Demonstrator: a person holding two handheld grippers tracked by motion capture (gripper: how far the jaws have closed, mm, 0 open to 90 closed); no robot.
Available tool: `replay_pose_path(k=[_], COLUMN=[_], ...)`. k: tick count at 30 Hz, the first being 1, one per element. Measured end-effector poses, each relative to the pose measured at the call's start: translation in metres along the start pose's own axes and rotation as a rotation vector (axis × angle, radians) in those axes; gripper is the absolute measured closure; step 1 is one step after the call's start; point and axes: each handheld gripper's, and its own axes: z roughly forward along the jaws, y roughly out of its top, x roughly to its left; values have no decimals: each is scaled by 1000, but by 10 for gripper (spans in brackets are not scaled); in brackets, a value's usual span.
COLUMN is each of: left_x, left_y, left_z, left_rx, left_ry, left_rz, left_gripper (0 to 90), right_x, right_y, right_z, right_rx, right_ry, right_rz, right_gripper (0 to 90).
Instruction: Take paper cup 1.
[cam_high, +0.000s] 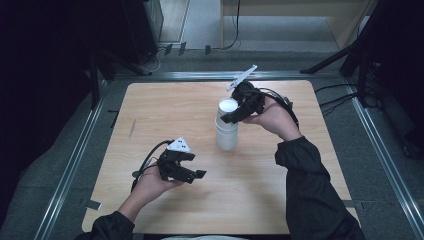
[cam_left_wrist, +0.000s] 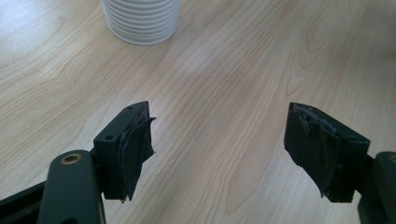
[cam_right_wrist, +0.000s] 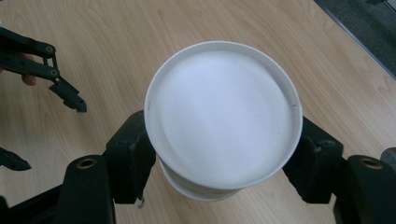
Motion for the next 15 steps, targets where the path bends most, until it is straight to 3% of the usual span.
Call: replay_pose_path(k=[8,15], left_x=[2,2], left_y=[0,0], left_z=[-1,-2], left_rx=[-12,-18], left_ry=[-8,-12], left_rz=[-13,-15], left_gripper=[234,227], right_x=[1,6], right_y=[3,9], right_z=[-10,-27], right_rx=[-27,-62], right_ry=[5,-22], right_rz=[-4,-24], right_gripper=[326,327])
